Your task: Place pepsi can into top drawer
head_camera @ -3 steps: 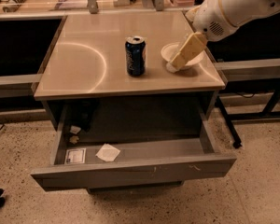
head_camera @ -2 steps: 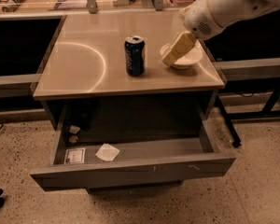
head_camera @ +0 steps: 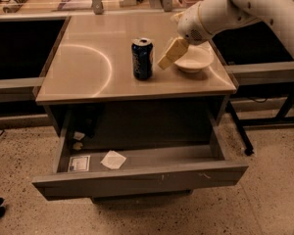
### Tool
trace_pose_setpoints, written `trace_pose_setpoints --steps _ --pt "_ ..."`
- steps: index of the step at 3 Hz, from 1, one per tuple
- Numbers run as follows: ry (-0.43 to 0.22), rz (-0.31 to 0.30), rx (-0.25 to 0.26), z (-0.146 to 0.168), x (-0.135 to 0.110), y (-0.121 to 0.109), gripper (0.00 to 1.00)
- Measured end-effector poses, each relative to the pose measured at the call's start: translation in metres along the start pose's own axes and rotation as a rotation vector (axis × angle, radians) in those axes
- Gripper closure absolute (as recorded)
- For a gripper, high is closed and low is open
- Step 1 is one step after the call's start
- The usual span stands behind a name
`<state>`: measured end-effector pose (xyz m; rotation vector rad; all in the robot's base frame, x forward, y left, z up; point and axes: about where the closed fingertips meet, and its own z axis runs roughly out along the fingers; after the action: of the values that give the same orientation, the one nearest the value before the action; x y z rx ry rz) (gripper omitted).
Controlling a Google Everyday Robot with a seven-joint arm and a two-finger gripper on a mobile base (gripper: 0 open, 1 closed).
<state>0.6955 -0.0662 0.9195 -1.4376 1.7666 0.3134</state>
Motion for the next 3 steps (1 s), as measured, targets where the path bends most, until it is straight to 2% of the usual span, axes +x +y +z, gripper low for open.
trace_pose_setpoints --steps 1,3 --pt "-0.013 -0.008 -0.020 0.026 -0.003 -0.008 0.00" --pt "-0.023 -0.040 -0.082 0.062 -0.019 -0.007 0.00"
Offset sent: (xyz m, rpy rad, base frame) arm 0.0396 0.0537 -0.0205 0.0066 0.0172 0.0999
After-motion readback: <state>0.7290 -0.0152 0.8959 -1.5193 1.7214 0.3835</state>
